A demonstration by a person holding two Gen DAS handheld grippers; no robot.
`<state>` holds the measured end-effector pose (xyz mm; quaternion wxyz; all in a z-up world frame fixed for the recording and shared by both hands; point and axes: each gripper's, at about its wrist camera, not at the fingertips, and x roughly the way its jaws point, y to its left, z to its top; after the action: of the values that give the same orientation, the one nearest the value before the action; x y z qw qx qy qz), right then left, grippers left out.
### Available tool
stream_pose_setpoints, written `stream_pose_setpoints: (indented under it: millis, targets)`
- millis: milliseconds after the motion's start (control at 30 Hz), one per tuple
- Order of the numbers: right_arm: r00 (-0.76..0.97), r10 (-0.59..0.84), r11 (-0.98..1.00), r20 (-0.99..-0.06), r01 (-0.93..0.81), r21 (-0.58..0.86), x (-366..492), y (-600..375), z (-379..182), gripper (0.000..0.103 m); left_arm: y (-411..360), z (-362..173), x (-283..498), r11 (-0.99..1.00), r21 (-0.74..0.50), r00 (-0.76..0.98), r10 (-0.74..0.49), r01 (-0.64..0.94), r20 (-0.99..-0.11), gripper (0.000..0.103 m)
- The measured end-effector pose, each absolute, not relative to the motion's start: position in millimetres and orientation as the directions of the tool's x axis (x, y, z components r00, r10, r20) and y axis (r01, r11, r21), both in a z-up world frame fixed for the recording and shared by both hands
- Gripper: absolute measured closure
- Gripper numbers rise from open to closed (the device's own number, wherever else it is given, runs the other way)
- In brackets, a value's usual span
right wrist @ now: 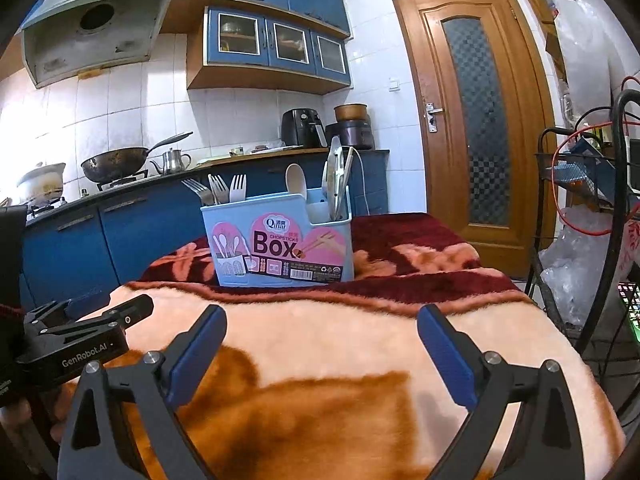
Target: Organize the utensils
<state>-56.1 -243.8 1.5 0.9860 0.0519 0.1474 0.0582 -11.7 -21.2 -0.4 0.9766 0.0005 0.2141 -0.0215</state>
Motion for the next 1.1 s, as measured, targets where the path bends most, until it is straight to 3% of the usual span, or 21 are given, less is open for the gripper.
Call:
stream_pose_setpoints:
  millis: [1100]
  targets:
    - [0.95, 0.128, 0.989, -0.284, -0.1, 0.11, -56.1, -244.0, 1.1, 0.004, -20.2, -0.2, -13.4, 0.998, -0.026, 0.912, -0.056, 0.05, -0.406, 0.029]
